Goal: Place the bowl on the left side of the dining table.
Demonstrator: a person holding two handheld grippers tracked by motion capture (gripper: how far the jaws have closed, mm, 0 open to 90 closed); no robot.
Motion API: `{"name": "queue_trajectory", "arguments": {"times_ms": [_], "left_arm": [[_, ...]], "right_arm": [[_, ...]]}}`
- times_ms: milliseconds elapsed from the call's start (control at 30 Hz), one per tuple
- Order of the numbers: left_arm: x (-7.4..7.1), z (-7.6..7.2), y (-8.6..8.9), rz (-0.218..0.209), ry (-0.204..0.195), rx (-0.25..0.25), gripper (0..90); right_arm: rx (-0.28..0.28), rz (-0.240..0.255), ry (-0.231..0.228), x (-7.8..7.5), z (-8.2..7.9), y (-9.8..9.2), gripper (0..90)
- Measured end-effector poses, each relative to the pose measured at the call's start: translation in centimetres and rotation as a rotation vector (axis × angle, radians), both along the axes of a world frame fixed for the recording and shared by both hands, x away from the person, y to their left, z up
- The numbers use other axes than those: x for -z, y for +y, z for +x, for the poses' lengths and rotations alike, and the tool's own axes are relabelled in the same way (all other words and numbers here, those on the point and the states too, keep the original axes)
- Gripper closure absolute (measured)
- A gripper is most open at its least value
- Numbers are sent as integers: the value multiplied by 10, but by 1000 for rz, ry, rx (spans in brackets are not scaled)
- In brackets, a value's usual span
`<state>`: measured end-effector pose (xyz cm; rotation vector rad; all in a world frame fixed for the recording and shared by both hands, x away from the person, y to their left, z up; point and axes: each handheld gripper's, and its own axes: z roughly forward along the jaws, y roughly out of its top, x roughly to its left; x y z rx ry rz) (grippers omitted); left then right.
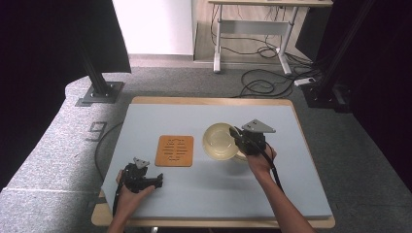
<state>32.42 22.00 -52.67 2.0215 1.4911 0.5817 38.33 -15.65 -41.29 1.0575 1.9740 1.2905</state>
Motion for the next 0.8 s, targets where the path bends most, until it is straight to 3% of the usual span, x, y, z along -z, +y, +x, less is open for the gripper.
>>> {"name": "queue_trajectory", "arguments": {"times_ms": [800], "left_arm": [[0,0,0,0,0,0,21]], "right_arm": [[-16,18,5,4,0,10,822]]}}
